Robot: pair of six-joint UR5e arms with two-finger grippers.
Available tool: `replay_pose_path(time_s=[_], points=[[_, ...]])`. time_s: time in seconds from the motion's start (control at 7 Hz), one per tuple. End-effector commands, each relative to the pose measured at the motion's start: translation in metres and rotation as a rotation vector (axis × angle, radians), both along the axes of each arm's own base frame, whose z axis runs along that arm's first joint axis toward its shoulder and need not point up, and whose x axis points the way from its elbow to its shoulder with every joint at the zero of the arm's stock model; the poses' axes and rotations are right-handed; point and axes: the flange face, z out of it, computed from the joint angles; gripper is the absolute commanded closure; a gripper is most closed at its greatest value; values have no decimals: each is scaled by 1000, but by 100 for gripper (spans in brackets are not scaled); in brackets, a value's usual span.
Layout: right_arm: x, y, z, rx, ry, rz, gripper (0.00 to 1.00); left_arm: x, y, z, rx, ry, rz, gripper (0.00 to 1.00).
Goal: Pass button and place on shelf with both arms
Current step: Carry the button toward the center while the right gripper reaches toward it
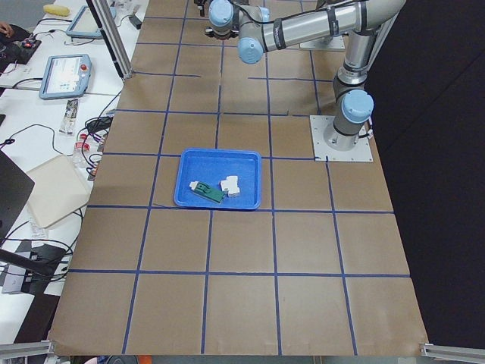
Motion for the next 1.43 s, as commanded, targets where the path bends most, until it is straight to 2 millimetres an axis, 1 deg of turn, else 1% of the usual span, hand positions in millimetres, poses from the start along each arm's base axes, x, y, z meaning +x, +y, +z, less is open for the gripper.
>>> replay_pose_path(time_s=[0.0,0.29,0.43,0.71,0.86,1.0,1.14,1.29], points=[[6,11,-4,142,-31,-135,0,0,0,1,-2,0,-1,100],[3,20,-10,255,-48,-149,0,1,0,2,-4,0,2,100],[6,25,-4,281,-73,-169,0,2,-1,2,-5,0,2,100],[2,23,-6,299,-72,-189,0,4,-1,2,-6,0,4,100],[3,21,-9,315,-100,-196,0,4,-1,2,-6,0,4,100],[9,21,-10,325,-111,-205,0,4,-1,3,-8,0,4,100],[11,22,-21,364,-136,-229,0,4,-1,2,-6,0,4,100],[10,26,-25,364,-176,-235,0,4,-1,2,-6,0,4,100]])
